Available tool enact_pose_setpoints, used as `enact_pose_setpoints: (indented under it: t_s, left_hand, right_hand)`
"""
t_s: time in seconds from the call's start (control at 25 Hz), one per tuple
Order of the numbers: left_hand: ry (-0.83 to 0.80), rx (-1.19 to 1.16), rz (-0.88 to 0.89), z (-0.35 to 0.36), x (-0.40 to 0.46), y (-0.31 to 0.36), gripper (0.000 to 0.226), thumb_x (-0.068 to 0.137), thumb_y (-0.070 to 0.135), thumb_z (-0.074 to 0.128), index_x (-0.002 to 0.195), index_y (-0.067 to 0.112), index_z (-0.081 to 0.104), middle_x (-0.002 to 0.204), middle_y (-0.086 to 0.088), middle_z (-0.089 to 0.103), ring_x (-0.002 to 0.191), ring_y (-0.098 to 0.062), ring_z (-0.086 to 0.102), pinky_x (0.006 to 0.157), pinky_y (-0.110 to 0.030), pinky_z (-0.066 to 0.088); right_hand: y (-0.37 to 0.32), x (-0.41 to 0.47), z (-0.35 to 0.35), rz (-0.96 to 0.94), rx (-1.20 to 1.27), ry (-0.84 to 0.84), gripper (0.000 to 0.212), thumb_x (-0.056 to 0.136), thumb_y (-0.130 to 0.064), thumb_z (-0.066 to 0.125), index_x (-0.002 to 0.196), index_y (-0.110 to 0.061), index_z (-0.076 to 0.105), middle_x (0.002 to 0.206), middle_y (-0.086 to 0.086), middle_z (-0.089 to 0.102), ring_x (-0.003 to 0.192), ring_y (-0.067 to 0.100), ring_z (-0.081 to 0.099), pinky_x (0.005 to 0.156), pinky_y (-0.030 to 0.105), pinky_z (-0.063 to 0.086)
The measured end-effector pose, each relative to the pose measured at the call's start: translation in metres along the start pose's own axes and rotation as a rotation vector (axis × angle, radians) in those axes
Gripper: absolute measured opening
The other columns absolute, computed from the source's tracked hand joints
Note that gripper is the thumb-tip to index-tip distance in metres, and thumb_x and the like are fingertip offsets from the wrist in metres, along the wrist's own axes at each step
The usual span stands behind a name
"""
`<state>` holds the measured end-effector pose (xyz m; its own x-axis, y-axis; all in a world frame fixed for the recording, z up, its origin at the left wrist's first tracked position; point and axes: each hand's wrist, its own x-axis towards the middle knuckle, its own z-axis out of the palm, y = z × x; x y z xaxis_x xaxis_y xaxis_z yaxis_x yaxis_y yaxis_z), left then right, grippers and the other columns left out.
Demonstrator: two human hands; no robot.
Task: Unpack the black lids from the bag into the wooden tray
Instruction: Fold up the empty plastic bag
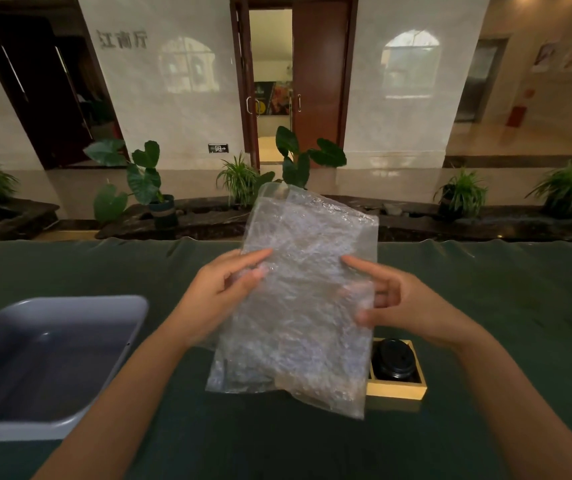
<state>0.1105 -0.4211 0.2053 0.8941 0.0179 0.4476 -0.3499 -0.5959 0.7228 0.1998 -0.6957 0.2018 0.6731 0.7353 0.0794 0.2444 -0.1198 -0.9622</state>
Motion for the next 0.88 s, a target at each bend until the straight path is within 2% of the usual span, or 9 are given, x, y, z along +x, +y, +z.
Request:
enact_pose_setpoints:
  t_s: [0.12,0.24,0.36,0.48,0.56,0.64,0.68,0.76,0.88]
  left_hand:
    - [-0.082,-0.169,-0.116,-0.006,0.004,0.002,0.054,0.073,0.033,0.071,0.12,0.05,0.052,0.128,0.018,0.055,0.114,0.008,0.052,0.091,-0.006,0.042]
    - [-0.065,0.0,-0.182,-0.007,0.009,0.001,0.067,0.075,0.014,0.072,0.129,0.044,0.045,0.108,0.02,0.061,0.103,0.002,0.06,0.089,-0.013,0.048]
    - [0.108,0.301,-0.025,-0.002,0.011,0.005,0.032,0.077,0.016,0.07,0.104,0.033,0.065,0.08,0.003,0.064,0.076,-0.006,0.059,0.074,-0.023,0.049]
    - [0.135,0.294,-0.02,0.003,0.013,0.005,0.014,0.08,0.02,0.066,0.073,0.032,0.064,0.098,0.008,0.057,0.092,-0.002,0.053,0.082,-0.022,0.042]
    - [0.133,0.104,-0.138,0.004,0.016,0.006,0.015,0.087,0.021,0.057,0.074,0.03,0.06,0.095,0.015,0.059,0.087,0.006,0.056,0.079,-0.024,0.046]
    - [0.154,0.064,-0.145,0.005,0.018,0.008,0.01,0.09,0.02,0.051,0.082,0.02,0.055,0.084,0.001,0.061,0.078,-0.01,0.06,0.07,-0.037,0.048]
    - [0.133,0.088,-0.111,0.005,0.018,0.01,0.008,0.091,0.021,0.05,0.084,0.017,0.054,0.083,-0.003,0.06,0.078,-0.017,0.06,0.069,-0.04,0.049]
    - [0.004,0.152,-0.043,0.005,0.018,0.017,0.005,0.09,0.022,0.051,0.086,0.021,0.055,0.084,0.002,0.062,0.078,-0.011,0.061,0.071,-0.036,0.05]
    - [-0.051,0.023,-0.067,0.006,0.019,0.029,0.01,0.089,0.025,0.054,0.098,0.023,0.058,0.096,0.007,0.064,0.085,-0.002,0.062,0.077,-0.031,0.053]
  right_hand:
    - [-0.002,-0.001,0.0,-0.057,0.018,0.083,0.078,0.073,0.005,0.069,0.135,-0.032,0.041,0.119,-0.021,0.064,0.106,0.011,0.064,0.08,0.02,0.053]
    - [-0.006,0.0,0.001,-0.078,0.023,0.232,0.075,0.073,0.005,0.068,0.126,-0.042,0.044,0.107,-0.003,0.072,0.097,0.013,0.068,0.079,0.022,0.055]
    - [-0.005,0.004,0.006,-0.072,-0.273,0.52,0.037,0.076,-0.009,0.071,0.096,-0.04,0.063,0.081,-0.003,0.074,0.081,0.003,0.068,0.073,0.021,0.057]
    - [-0.002,0.009,0.008,-0.136,-0.594,0.721,0.015,0.077,-0.019,0.071,0.073,-0.03,0.063,0.083,-0.018,0.056,0.088,0.005,0.055,0.071,0.021,0.045]
    - [-0.003,0.012,0.007,-0.079,-0.642,0.615,0.01,0.078,-0.023,0.069,0.072,-0.025,0.062,0.1,-0.01,0.051,0.103,0.009,0.045,0.085,0.025,0.035]
    - [-0.005,0.012,0.007,0.046,-0.718,0.361,0.002,0.082,-0.03,0.065,0.08,-0.03,0.063,0.112,-0.009,0.058,0.113,0.012,0.051,0.089,0.027,0.037]
    - [-0.007,0.012,0.008,0.091,-0.796,0.262,0.015,0.082,-0.039,0.062,0.096,-0.034,0.063,0.123,-0.01,0.057,0.121,0.013,0.049,0.096,0.031,0.037]
    - [-0.013,0.014,0.012,0.089,-0.824,0.181,0.061,0.076,-0.059,0.058,0.132,-0.046,0.038,0.139,-0.016,0.044,0.13,0.007,0.038,0.108,0.037,0.029]
    - [-0.026,0.02,0.029,0.018,-0.526,0.1,0.077,0.075,-0.044,0.068,0.133,-0.06,0.019,0.109,-0.02,0.067,0.097,-0.009,0.059,0.088,0.023,0.047]
